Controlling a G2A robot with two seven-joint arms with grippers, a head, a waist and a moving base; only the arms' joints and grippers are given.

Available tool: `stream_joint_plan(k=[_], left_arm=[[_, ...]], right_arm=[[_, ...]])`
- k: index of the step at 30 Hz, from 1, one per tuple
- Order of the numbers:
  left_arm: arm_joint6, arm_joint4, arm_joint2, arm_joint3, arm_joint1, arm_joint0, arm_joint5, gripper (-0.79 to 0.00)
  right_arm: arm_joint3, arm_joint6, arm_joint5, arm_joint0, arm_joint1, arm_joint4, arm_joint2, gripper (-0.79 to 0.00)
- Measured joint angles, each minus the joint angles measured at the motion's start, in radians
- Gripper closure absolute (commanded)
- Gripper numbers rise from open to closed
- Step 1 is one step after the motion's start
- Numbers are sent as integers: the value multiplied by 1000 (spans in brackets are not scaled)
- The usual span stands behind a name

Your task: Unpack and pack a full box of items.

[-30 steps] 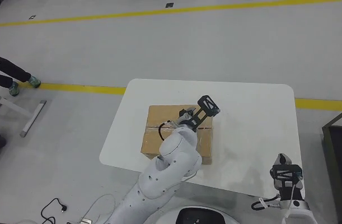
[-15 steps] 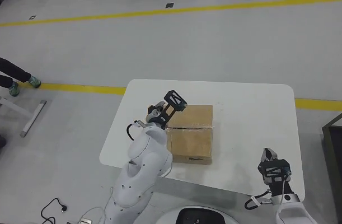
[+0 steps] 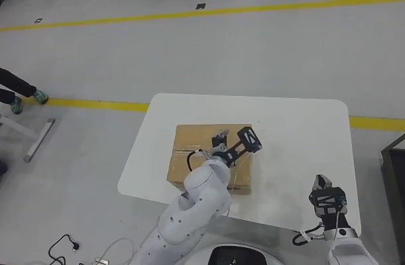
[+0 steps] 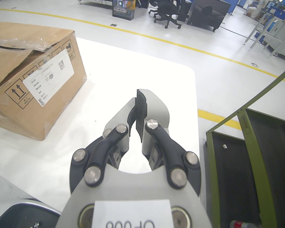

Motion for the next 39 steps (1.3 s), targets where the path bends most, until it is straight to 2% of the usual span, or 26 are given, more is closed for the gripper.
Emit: stream_joint_plan(k=[9, 21, 23, 25, 26, 27, 28, 34, 39], left_arm=[[-14, 72, 42, 104, -7, -36, -13, -785], [-7, 143, 79, 232, -23, -76, 66, -785], [-6, 147, 84, 241, -26, -79, 75, -677], [-8, 170, 90, 246, -27, -82, 80, -363], [-9, 185, 92, 249, -28, -83, 84, -292], [-8, 198, 93, 252, -29, -82, 90, -99], [-7, 203, 92, 254, -29, -82, 96, 0], [0, 191, 67, 239, -34, -75, 130, 0], [16, 157, 27, 194, -35, -49, 141, 0]], right_arm=[[8, -4, 10, -1, 4, 22, 11, 0], [11, -5, 16, 1, 9, 34, 18, 0], [9, -5, 17, -1, 9, 35, 18, 0], [8, -5, 18, -2, 10, 36, 18, 0], [7, -5, 19, -3, 10, 38, 18, 0], [6, -5, 20, -4, 11, 39, 18, 0], [5, -5, 21, -5, 11, 39, 17, 0], [0, -1, 24, -8, 13, 34, 11, 0], [3, 13, 25, -3, 14, 26, -2, 0]])
